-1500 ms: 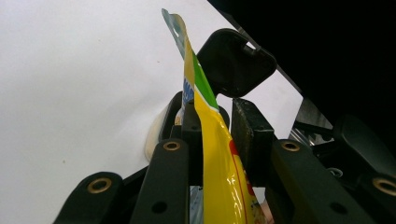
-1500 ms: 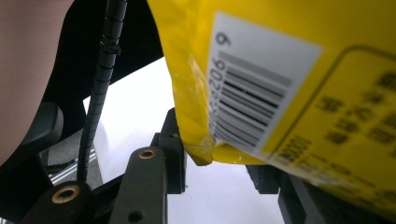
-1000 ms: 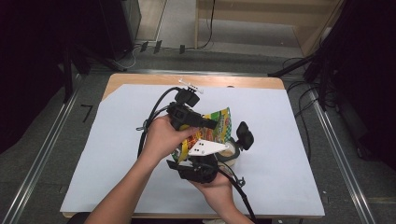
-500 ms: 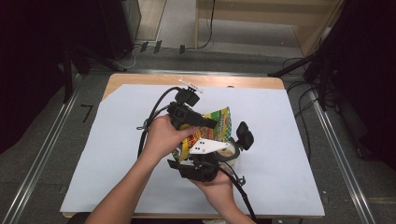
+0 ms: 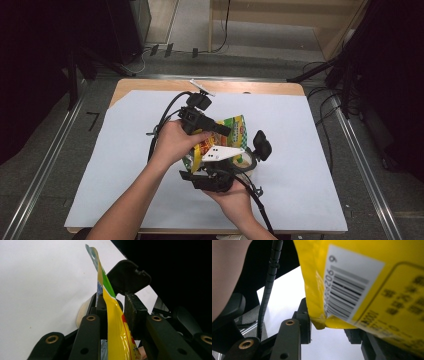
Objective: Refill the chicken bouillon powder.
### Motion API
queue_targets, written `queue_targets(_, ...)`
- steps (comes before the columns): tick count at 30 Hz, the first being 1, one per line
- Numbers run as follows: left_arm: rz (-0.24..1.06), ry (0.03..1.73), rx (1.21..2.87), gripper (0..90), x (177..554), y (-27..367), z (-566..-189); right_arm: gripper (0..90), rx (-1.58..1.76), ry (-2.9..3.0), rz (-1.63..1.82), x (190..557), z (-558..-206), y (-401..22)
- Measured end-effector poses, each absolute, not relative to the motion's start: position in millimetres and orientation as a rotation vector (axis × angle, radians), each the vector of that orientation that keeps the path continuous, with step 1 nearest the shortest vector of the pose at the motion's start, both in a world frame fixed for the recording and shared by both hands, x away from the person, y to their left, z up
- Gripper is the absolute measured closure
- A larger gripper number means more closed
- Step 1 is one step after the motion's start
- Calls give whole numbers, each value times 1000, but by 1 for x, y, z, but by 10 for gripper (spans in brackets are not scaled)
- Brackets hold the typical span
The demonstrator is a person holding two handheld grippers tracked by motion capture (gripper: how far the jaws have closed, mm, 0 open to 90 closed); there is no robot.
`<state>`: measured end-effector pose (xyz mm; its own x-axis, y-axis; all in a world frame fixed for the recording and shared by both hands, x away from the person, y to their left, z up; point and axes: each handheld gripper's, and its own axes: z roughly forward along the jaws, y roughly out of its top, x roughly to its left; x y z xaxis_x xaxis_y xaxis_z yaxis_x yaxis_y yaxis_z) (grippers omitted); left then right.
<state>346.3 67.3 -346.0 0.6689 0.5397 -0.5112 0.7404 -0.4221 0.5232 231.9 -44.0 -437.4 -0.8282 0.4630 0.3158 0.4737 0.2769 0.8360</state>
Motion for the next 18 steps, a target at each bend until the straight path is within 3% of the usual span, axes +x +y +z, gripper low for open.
queue_targets(18, -361, 997, 2201, 752, 354, 57, -340, 644, -923, -2489, -1687, 233, -435, -47)
